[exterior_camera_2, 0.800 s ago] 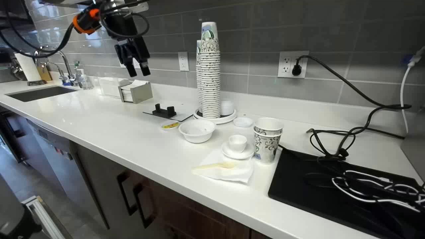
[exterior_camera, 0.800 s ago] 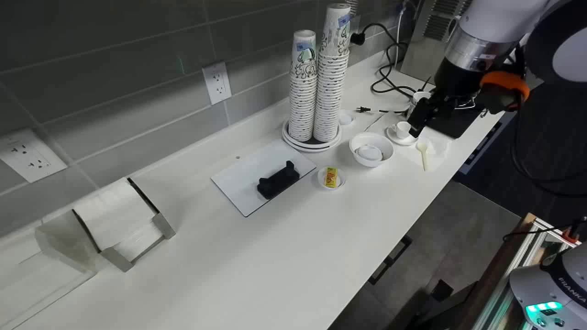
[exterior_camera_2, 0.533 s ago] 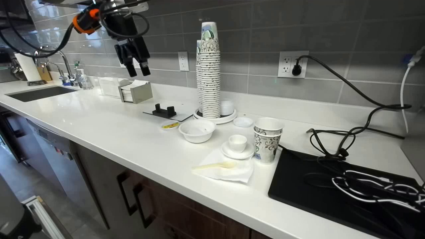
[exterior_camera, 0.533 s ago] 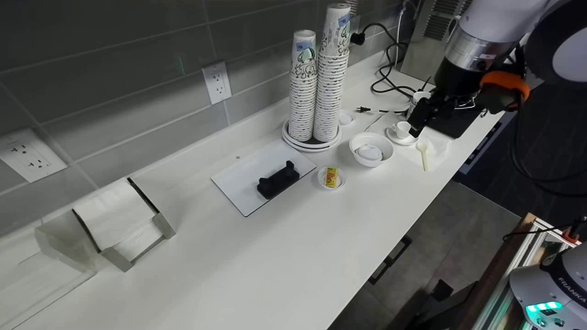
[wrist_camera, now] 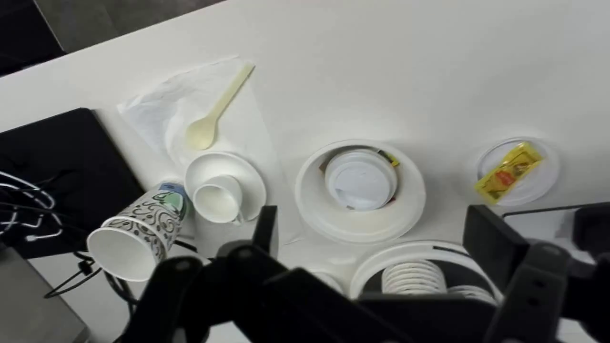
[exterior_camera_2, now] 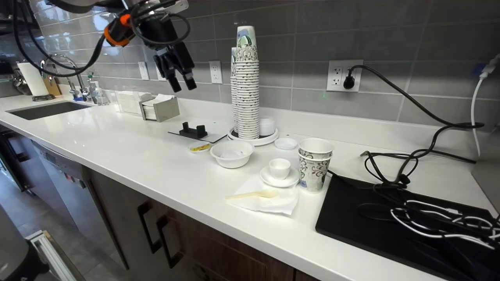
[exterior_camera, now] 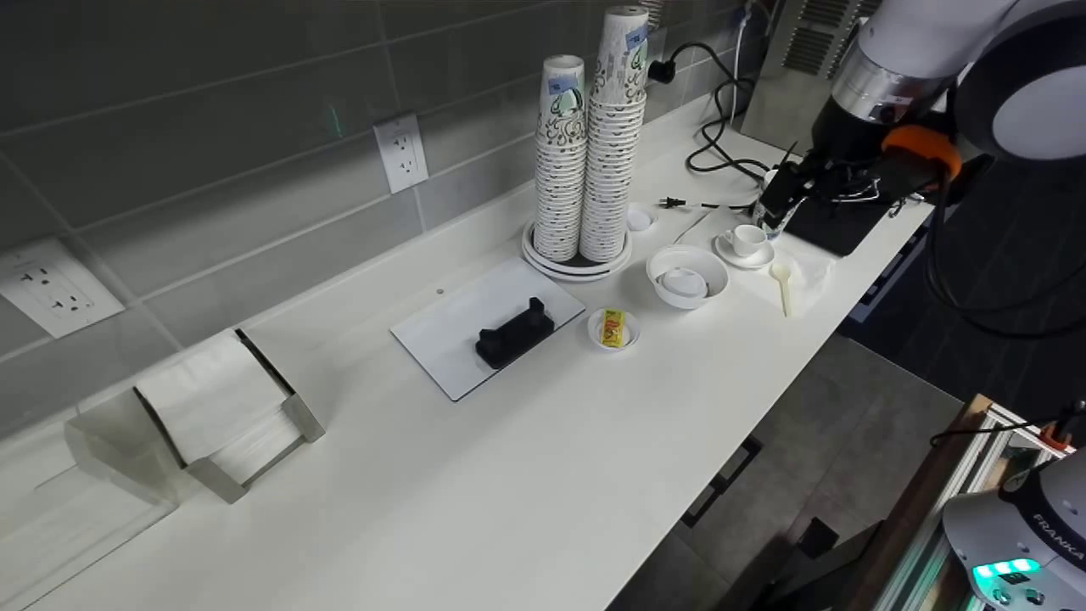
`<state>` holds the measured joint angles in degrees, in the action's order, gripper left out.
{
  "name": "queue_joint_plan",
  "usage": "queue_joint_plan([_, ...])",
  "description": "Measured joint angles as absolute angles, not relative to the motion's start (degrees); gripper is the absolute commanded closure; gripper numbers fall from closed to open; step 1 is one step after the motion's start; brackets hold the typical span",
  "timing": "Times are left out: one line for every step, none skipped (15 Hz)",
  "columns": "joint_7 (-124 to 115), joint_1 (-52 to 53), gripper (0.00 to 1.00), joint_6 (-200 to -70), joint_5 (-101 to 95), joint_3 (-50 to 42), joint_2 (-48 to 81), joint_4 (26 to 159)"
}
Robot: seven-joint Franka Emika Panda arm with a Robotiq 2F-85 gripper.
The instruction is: Move the bowl to the left
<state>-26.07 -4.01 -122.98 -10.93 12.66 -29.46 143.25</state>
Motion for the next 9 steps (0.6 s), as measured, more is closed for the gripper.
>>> queue_joint_plan([-26.13, -5.28, 0.25, -125.61, -12.10, 11.27, -29.47, 144.49])
queue_joint_plan([-26.13, -6.70, 0.26, -128.32, -13.00, 9.68, -29.46, 145.81])
queue_joint_plan([-26.13, -8.35, 0.32, -131.39, -14.11, 8.11, -29.43, 147.19])
queue_joint_plan([-26.15, -10.26, 0.41, -134.80, -15.28, 6.69, -29.32, 148.58])
queue_joint_plan([-26.18, -12.31, 0.48, -138.49, -16.31, 5.45, -29.01, 149.85])
queue_joint_plan([-26.62, -14.60, 0.56, -142.56, -17.70, 4.58, -28.42, 151.01])
queue_joint_plan([-27.33, -16.77, 0.62, -146.08, -18.58, 4.15, -27.60, 151.89])
queue_joint_plan([-28.30, -18.88, 0.69, -149.00, -19.17, 4.08, -26.45, 152.53])
queue_joint_plan([-29.36, -20.44, 0.77, -151.00, -19.30, 4.21, -25.15, 152.98])
